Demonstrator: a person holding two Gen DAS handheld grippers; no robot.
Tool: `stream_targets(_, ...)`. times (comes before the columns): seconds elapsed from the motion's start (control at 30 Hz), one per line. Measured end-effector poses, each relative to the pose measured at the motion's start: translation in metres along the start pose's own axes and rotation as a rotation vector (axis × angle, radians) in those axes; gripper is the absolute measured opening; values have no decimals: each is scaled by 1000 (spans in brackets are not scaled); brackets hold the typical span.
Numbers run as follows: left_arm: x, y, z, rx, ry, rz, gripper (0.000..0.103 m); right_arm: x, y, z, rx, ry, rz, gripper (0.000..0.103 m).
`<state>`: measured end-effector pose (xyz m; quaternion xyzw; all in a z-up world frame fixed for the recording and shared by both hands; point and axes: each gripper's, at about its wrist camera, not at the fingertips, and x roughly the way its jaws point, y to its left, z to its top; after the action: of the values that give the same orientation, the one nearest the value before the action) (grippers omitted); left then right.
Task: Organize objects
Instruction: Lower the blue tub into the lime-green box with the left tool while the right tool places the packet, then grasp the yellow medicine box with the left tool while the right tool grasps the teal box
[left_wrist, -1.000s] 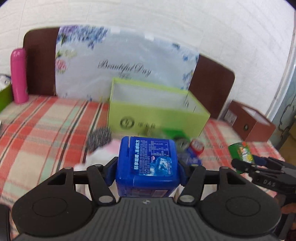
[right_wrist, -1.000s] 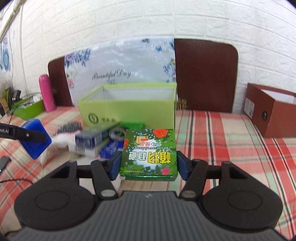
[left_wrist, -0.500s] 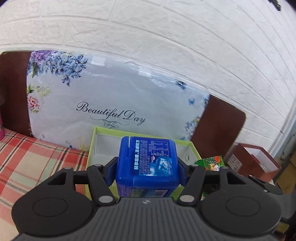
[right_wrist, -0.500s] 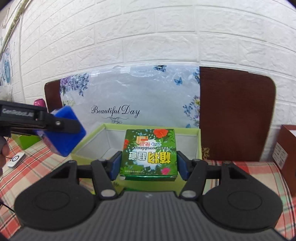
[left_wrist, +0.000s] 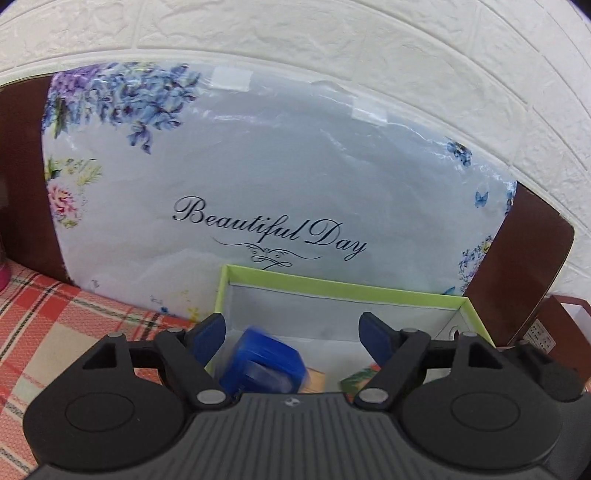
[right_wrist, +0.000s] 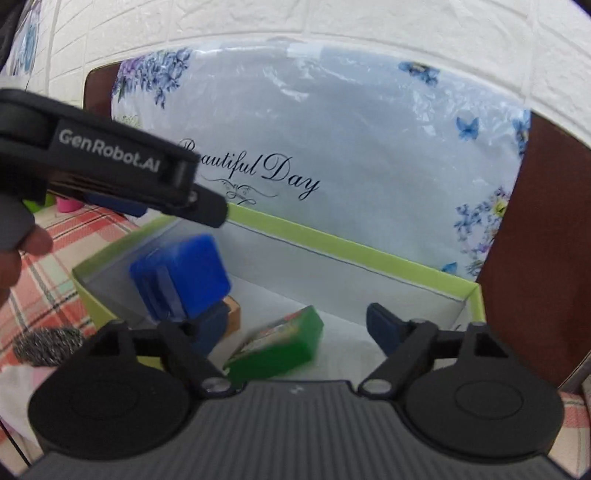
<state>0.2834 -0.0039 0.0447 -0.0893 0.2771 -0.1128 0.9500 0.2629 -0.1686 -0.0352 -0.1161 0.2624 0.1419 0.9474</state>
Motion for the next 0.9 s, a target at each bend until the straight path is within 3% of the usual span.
stream_targets(0.13, -35, 2, -2, -15, -37, -18, 82, -49, -10, -3, 19, -126, -37, 100)
stream_targets(0.3, -90, -7, -12, -12, -51, -51, 82, -129, -19, -2, 83, -282, -86, 103)
stream_targets(0.43, -128, -18, -38, 34, -49, -43, 82, -180, -20, -18, 134, -341, -80, 103)
stream_targets(0.57, -157, -20, -72, 42, -46, -44, 82, -213, -11, -46, 179, -333, -79, 103)
stream_targets(0.9, -184, -14, -149, 16, 46, -23, 82, -233, 19, -122, 275, -172, -69, 103)
